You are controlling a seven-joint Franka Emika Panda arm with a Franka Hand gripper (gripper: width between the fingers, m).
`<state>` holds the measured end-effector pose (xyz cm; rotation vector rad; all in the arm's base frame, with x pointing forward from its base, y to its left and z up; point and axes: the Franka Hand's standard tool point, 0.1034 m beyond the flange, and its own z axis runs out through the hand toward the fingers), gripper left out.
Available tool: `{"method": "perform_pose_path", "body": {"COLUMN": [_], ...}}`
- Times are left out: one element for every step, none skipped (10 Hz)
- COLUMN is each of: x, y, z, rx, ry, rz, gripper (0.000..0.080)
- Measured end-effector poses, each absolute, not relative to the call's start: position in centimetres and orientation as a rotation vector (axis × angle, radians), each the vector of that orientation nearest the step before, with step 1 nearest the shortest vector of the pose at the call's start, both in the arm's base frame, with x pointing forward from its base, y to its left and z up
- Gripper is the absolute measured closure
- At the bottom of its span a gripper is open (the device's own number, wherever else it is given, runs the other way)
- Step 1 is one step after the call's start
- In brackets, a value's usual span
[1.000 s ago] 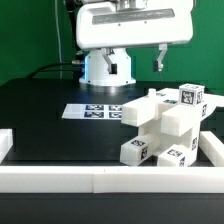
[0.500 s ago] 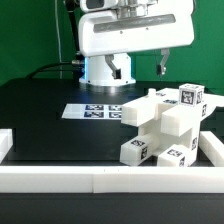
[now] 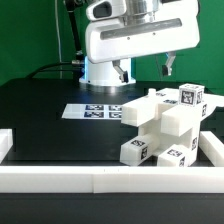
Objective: Assemble chair
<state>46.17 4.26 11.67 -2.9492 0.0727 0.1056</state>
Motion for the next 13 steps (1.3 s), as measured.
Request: {"method": "perform_pose_path", "body": {"x": [45.7,44.6,43.9,43.8,43.1,42.6,42.7,42.7,42.6,42.0,41.1,40.8,40.6], "y": [4.1,4.3,4.4,4.1,3.6,3.1,3.1,3.1,3.0,2.5,2.3,2.3,2.4], "z": [11.2,10.7,10.5,10.2,9.5,9.1,9.1,9.1,9.0,8.6,8.0,7.9,7.6], "rx": [-2.967,-2.985,-2.985,-3.005,-3.011,-2.997,-3.000,-3.001,-3.001,-3.012,-3.020,-3.021,-3.029], "ry": [0.035,-0.009,-0.050,-0.080,-0.107,-0.035,-0.039,-0.039,-0.041,-0.096,-0.107,-0.109,-0.116], "rz": [0.067,0.053,0.061,0.035,0.030,0.042,0.042,0.043,0.045,0.026,0.032,0.039,0.031], "gripper": [0.0150,0.0150,0.0150,0.0150,0.0150,0.0150,0.0150,0.0150,0.0150,0.0150,0.0150,0.0150,0.0150]}}
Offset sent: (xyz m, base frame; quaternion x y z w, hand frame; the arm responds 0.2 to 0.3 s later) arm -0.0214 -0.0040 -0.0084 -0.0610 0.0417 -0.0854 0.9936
